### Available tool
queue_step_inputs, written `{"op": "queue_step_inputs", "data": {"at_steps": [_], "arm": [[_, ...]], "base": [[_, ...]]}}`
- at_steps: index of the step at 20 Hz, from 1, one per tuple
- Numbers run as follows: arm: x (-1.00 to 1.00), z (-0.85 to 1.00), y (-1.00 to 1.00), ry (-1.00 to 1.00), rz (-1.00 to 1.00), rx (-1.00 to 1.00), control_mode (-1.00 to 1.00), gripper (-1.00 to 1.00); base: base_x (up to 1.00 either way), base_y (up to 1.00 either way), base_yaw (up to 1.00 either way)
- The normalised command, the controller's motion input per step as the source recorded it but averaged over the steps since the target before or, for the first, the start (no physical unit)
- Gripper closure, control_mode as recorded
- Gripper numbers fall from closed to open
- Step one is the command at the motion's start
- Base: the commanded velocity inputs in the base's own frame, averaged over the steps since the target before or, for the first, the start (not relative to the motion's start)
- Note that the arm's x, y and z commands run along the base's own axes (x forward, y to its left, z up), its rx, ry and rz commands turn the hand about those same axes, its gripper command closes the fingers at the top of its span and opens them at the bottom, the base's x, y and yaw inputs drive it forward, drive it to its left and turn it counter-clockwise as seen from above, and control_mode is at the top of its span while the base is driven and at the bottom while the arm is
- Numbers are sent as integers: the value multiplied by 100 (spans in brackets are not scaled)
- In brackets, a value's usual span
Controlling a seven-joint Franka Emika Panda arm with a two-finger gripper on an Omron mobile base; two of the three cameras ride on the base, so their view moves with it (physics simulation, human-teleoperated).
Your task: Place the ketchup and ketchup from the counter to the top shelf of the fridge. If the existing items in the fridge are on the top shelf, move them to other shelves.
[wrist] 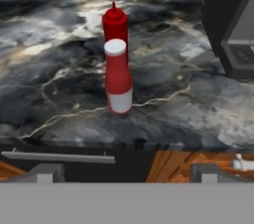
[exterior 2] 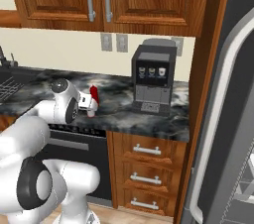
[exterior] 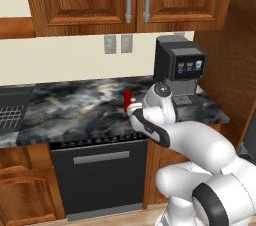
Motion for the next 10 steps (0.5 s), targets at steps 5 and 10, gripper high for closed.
{"op": "queue_step_inputs", "data": {"at_steps": [5, 10], "arm": [[29, -13, 0, 0, 0, 0, -100, -100], [16, -11, 1, 0, 0, 1, -100, -100]], "base": [[0, 0, 0], [0, 0, 0]]}}
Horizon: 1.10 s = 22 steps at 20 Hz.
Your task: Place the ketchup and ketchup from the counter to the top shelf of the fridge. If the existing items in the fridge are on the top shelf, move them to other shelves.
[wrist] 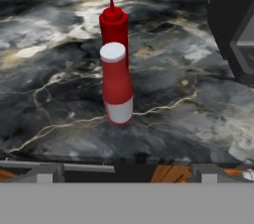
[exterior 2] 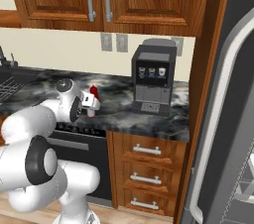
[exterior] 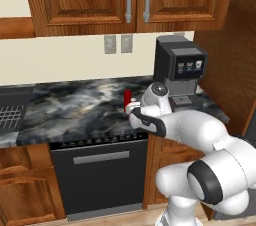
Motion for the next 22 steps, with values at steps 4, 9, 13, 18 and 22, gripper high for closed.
{"op": "queue_step_inputs", "data": {"at_steps": [4, 9, 13, 18, 22], "arm": [[14, -16, 7, 0, 0, 5, -100, -100], [26, -15, 14, 0, 0, 4, -100, -100], [42, -4, 3, 0, 0, 0, -100, -100], [32, 0, 0, 0, 0, 0, -100, -100], [24, -1, 0, 0, 0, 0, -100, -100]], "base": [[0, 0, 0], [0, 0, 0], [0, 0, 0], [0, 0, 0], [0, 0, 0]]}}
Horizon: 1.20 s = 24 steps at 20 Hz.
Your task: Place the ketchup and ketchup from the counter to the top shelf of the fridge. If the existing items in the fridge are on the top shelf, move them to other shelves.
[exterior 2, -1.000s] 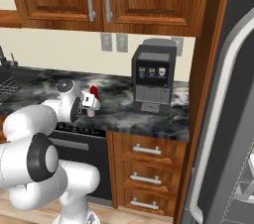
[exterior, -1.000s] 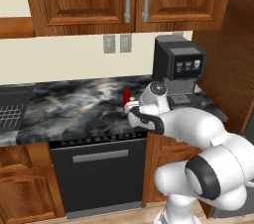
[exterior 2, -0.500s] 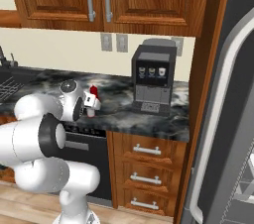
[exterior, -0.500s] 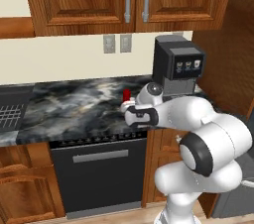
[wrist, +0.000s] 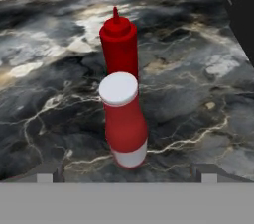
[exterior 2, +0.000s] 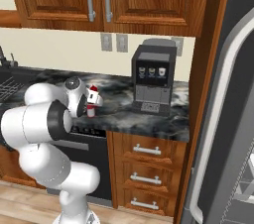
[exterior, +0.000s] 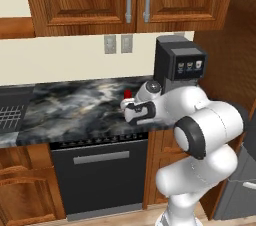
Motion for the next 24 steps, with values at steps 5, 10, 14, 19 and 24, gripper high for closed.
{"op": "queue_step_inputs", "data": {"at_steps": [5, 10, 14, 19, 24], "arm": [[23, -1, 0, 0, 0, 0, -100, -100], [17, -3, 0, 0, 0, 0, -100, -100], [17, -7, 4, 0, 0, 0, -100, -100], [10, -18, 11, 0, 0, -1, -100, -100], [16, -16, 5, 0, 0, 0, -100, -100]], "base": [[0, 0, 0], [0, 0, 0], [0, 0, 0], [0, 0, 0], [0, 0, 0]]}}
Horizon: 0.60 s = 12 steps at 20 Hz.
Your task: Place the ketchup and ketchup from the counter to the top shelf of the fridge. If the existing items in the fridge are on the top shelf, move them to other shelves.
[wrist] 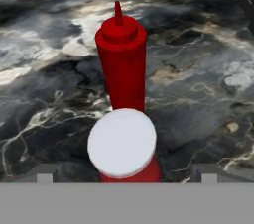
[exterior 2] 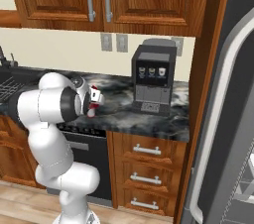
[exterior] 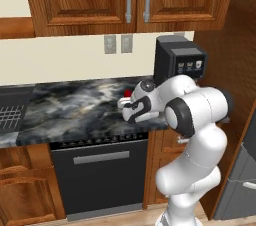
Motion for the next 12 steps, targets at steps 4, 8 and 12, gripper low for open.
{"op": "queue_step_inputs", "data": {"at_steps": [4, 8, 12], "arm": [[19, -11, 0, 0, 0, 0, -100, -100], [19, -11, 0, 0, 0, -1, -100, 100], [5, 0, 1, 3, 0, 0, -100, 100]], "base": [[0, 0, 0], [0, 0, 0], [0, 0, 0]]}}
